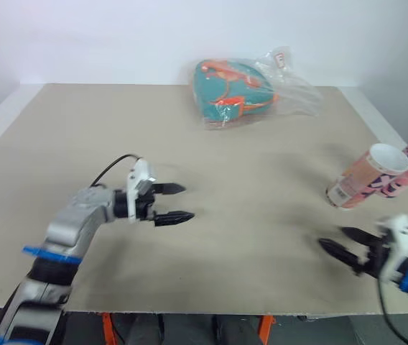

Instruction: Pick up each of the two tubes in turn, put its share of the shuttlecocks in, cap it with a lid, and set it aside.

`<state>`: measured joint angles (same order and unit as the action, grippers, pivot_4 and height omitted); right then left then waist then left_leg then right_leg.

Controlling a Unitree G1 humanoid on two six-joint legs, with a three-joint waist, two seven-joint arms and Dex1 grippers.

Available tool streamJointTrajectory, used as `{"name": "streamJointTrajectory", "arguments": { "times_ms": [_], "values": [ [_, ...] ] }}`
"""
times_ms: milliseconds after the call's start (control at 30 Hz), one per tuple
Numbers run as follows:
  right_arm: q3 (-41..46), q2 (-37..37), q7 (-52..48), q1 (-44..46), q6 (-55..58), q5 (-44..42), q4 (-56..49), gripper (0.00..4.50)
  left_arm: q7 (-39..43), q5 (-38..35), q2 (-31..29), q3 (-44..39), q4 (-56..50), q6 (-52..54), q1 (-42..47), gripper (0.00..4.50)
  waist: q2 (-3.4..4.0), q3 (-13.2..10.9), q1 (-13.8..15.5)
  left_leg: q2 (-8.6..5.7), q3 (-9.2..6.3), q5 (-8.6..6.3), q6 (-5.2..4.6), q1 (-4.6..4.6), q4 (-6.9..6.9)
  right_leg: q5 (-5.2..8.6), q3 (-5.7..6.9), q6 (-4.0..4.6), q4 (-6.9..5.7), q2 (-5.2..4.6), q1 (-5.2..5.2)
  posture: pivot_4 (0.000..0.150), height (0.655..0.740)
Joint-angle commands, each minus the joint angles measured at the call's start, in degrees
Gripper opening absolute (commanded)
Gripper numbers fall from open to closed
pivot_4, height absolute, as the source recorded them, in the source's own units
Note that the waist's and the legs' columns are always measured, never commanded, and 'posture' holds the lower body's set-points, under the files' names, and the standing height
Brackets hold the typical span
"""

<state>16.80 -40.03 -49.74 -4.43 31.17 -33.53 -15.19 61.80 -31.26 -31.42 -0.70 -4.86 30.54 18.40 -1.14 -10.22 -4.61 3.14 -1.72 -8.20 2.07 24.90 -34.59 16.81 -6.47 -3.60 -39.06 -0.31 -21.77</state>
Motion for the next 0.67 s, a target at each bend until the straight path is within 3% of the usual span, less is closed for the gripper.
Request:
{"name": "streamJointTrajectory", "arguments": {
  "times_ms": [33,133,400,667],
  "values": [
    [-6.09,1.43,0.25,6.42,1.80,-1.49,-5.07,4.48,-6.94,-1.79,0.24,-6.53,-6.73,0.36,-5.18,4.50,-0.05,-0.04,0.32,-0.03,-0.03,0.07,-0.09,0.05,0.01,0.02,0.05,0.04,0.00,0.00,0.01,0.150,0.7400],
    [-11.29,4.12,-0.60,12.89,2.62,-1.72,-3.50,4.48,-14.60,0.90,2.99,-10.11,-9.50,-3.70,-10.14,4.50,-0.17,-0.04,1.49,-0.01,0.00,0.18,-0.06,0.17,0.01,0.06,0.13,0.08,0.01,-0.06,-0.06,0.150,0.7400],
    [-21.92,8.39,-5.61,22.09,0.62,2.32,5.50,4.48,-22.53,1.50,6.65,-12.18,-12.23,-5.68,-17.26,4.50,-0.32,-0.01,2.40,-0.05,0.10,0.16,0.02,0.28,0.08,0.02,0.12,-0.06,0.05,-0.14,-0.12,0.150,0.7400],
    [-22.80,11.98,-7.15,25.60,-1.20,3.48,11.87,4.48,-27.08,2.80,8.90,-11.08,-12.60,-7.34,-18.56,4.50,-0.32,-0.02,2.18,-0.03,0.06,0.15,0.04,0.27,0.15,-0.04,0.16,0.10,0.02,-0.08,-0.16,0.150,0.7400]
  ]
}}
